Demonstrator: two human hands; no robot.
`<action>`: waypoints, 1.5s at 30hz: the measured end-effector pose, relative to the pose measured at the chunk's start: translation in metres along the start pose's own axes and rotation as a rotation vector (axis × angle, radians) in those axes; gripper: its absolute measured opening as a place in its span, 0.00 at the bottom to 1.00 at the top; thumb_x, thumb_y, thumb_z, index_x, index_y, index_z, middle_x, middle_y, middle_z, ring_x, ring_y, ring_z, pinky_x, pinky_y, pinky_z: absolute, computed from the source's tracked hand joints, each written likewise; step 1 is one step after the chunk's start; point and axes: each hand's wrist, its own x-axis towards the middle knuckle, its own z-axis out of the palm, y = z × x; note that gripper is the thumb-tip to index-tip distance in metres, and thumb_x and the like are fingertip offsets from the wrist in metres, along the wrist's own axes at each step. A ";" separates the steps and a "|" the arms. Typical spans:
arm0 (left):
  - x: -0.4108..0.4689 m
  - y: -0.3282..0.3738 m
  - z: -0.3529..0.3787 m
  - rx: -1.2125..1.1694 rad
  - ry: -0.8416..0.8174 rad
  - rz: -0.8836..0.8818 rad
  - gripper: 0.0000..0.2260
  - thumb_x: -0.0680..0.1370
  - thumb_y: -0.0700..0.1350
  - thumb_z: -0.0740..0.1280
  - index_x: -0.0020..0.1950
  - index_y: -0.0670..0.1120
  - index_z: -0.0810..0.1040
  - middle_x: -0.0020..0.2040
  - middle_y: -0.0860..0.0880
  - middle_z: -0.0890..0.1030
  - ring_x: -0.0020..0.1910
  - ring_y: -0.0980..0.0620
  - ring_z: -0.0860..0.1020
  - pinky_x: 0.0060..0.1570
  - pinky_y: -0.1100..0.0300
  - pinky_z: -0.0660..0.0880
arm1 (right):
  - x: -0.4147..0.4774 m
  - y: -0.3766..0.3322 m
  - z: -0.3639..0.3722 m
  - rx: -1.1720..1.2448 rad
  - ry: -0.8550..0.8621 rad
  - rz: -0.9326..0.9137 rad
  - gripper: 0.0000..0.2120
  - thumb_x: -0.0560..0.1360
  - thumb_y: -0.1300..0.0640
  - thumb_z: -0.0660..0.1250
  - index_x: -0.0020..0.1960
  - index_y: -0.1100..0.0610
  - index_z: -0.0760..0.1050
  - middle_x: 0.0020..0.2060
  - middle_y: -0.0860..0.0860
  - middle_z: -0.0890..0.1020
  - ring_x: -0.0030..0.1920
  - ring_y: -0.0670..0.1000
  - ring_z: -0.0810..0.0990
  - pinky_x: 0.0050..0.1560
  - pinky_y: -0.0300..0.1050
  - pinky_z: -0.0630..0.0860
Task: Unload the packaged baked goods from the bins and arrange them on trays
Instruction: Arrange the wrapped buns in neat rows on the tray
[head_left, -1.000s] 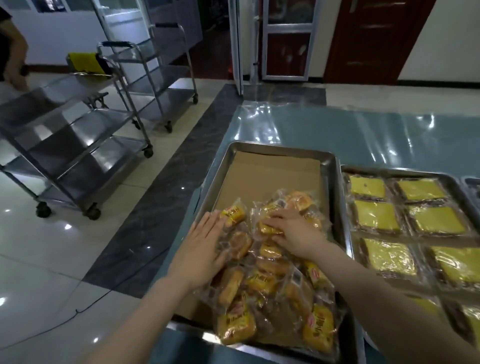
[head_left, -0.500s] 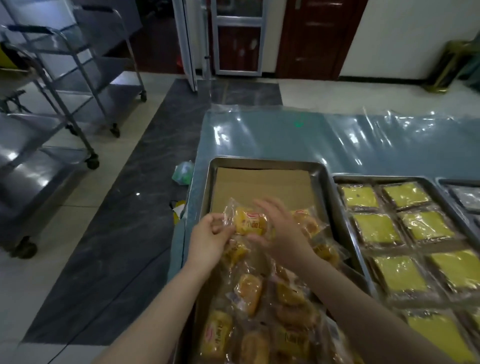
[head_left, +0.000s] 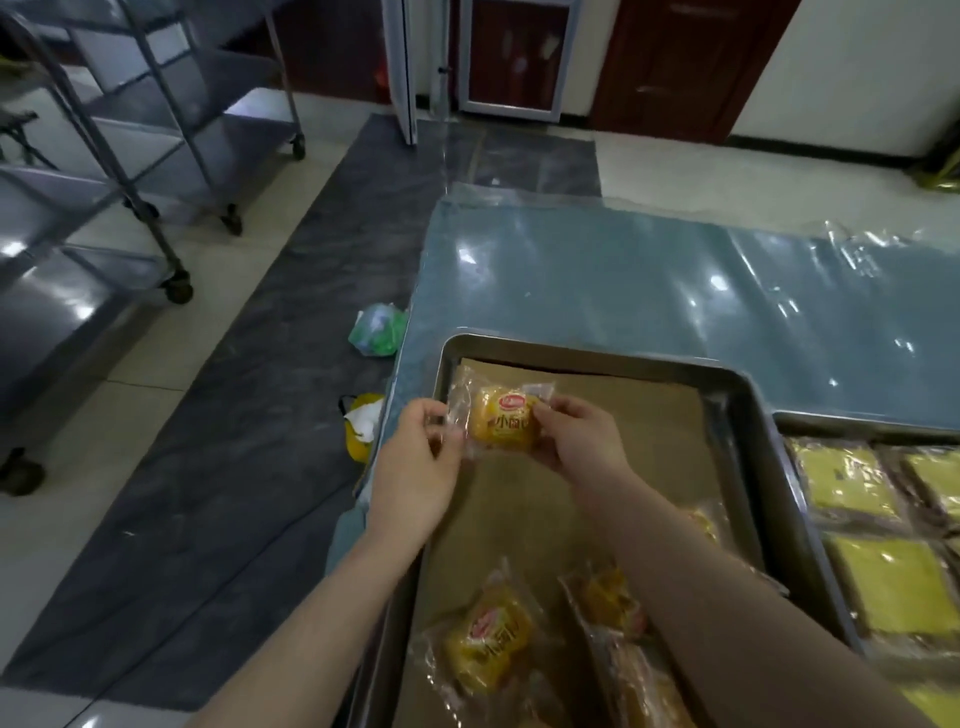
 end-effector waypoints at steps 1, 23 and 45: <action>0.005 -0.002 0.005 0.092 0.028 0.082 0.16 0.77 0.45 0.66 0.64 0.51 0.68 0.53 0.57 0.78 0.51 0.59 0.77 0.52 0.59 0.74 | 0.013 -0.002 0.006 -0.006 0.019 -0.004 0.11 0.76 0.58 0.68 0.58 0.55 0.77 0.48 0.53 0.83 0.47 0.52 0.83 0.45 0.49 0.82; 0.042 -0.024 0.046 1.086 -0.196 0.497 0.28 0.81 0.54 0.47 0.77 0.50 0.38 0.77 0.37 0.49 0.75 0.42 0.53 0.71 0.49 0.37 | 0.054 -0.002 0.000 -1.123 -0.065 -0.707 0.28 0.74 0.53 0.69 0.72 0.48 0.64 0.71 0.51 0.67 0.70 0.56 0.65 0.67 0.52 0.65; -0.106 -0.028 0.010 0.458 -0.471 0.213 0.32 0.75 0.65 0.58 0.76 0.56 0.56 0.74 0.56 0.61 0.71 0.58 0.60 0.64 0.66 0.55 | -0.010 0.032 -0.116 -1.199 -0.009 -0.444 0.28 0.73 0.51 0.69 0.69 0.43 0.60 0.66 0.52 0.69 0.63 0.56 0.72 0.56 0.53 0.75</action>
